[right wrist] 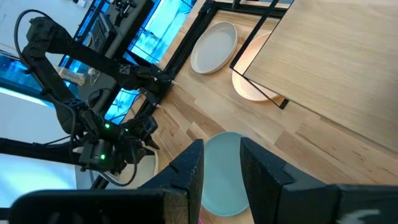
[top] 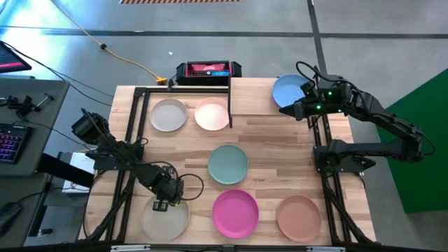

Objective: Place and stack plates onto a shelf
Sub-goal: Stack the light gray plate on the blue plate on the shelf

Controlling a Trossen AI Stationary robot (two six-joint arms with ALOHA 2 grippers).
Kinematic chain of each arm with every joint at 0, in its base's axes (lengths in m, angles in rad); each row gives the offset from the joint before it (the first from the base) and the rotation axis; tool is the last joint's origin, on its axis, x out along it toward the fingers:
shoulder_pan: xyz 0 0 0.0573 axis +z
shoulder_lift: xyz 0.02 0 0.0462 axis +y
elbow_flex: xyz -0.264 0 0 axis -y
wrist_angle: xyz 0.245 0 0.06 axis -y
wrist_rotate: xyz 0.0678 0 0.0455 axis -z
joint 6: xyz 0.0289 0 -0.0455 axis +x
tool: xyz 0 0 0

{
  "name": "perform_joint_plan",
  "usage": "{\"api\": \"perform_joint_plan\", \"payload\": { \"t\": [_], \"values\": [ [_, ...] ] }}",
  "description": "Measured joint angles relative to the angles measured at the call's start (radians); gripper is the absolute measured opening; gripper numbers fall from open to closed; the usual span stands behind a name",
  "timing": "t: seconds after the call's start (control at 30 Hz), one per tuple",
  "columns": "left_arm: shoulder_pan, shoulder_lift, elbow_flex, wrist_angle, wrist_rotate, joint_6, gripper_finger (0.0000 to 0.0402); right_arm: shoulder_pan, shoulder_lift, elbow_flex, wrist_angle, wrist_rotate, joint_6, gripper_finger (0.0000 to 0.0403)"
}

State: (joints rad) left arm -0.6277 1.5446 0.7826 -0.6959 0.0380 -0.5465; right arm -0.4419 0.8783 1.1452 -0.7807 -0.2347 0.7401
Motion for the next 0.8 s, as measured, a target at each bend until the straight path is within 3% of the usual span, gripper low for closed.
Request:
{"api": "perform_joint_plan", "payload": {
  "t": [0.2,0.6,0.8],
  "values": [
    [0.000,-0.012,0.004,0.001,0.011,-0.010,0.0010,0.000,0.000,0.000,0.000,0.000,0.002,0.0087],
    [0.050,-0.025,0.087,-0.083,0.022,-0.023,0.0001,0.000,0.000,0.000,-0.001,-0.003,-0.048,0.0090],
    [0.092,-0.025,0.157,-0.168,0.005,0.024,0.0001,0.000,0.000,0.000,-0.002,0.006,-0.105,0.0123]
  ]
}}
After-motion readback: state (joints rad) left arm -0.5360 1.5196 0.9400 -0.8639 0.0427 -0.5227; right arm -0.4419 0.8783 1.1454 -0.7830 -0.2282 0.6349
